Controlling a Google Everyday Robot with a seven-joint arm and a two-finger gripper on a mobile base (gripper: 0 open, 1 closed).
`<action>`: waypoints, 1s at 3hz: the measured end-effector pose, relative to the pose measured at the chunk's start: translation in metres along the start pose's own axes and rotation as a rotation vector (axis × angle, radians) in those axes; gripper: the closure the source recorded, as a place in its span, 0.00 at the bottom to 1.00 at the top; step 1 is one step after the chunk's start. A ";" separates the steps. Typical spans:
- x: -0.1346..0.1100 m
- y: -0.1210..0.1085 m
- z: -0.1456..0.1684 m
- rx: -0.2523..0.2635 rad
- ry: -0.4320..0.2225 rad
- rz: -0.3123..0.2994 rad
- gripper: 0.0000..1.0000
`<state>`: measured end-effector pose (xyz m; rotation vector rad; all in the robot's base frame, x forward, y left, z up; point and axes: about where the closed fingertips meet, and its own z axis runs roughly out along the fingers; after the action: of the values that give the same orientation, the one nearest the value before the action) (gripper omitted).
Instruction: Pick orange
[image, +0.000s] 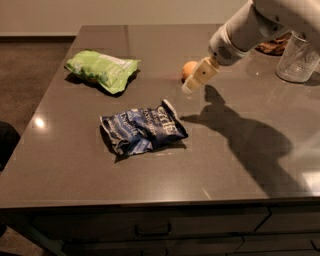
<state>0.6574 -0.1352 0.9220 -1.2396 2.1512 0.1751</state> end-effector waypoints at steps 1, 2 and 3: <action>-0.006 -0.022 0.027 0.017 -0.009 0.055 0.00; -0.010 -0.041 0.052 0.029 -0.010 0.101 0.00; -0.012 -0.057 0.069 0.038 0.005 0.126 0.00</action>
Offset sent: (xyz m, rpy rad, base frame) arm 0.0993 0.0058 -0.0417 0.0686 0.0234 -0.1603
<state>0.7400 -0.1296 0.8862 -1.0847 2.2274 0.1832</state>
